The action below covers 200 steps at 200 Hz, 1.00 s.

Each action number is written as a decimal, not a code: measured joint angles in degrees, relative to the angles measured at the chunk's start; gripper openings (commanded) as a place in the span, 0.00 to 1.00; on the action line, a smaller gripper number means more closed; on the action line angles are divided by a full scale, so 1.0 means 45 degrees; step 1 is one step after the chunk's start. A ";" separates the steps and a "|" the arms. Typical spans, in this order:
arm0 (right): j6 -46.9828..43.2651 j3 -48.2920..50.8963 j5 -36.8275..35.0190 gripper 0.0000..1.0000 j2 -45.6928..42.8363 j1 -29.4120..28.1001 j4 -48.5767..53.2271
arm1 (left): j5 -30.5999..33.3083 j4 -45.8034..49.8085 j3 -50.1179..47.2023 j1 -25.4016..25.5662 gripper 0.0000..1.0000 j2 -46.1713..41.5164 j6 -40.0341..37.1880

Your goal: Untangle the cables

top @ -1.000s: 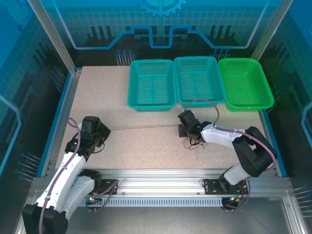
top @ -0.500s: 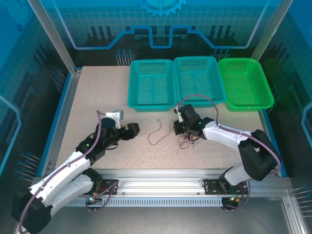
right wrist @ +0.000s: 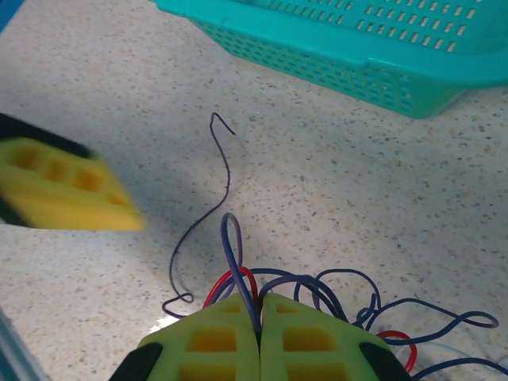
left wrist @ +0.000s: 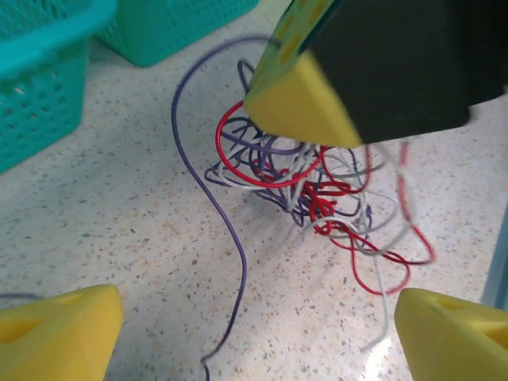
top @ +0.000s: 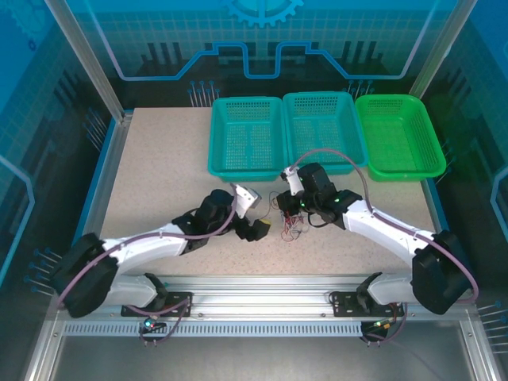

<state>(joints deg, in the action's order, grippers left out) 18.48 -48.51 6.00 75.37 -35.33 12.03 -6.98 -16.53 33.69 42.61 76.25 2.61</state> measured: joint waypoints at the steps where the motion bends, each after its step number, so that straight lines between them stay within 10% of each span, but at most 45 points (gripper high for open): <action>1: 0.0024 0.0000 0.0039 0.00 -0.0015 0.0000 0.0000 | -0.0005 -0.0029 0.0010 0.0000 0.88 0.0039 0.0000; 17: 0.0180 0.0000 0.0413 0.00 -0.0097 -0.0005 -0.0005 | 0.0005 -0.0908 0.0165 0.0049 0.74 0.0996 0.0078; 56: 0.0423 0.0000 0.0699 0.00 -0.0155 -0.0126 0.0112 | 0.0806 -0.2191 0.0418 0.0107 0.00 0.2395 0.0393; 116: 0.1554 0.0010 -0.1957 0.13 0.0102 -0.0204 0.0151 | 0.1608 -0.2239 0.0272 0.0107 0.00 0.1666 0.1263; 200: 0.5022 0.2657 -0.5119 0.22 0.0675 0.2574 -0.0204 | 0.2652 0.0413 -0.0525 -0.1603 0.00 -0.6091 0.3502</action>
<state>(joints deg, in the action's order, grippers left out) 41.08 -36.56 -17.04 78.41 -23.75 11.11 4.95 -14.68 31.33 35.40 48.84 18.37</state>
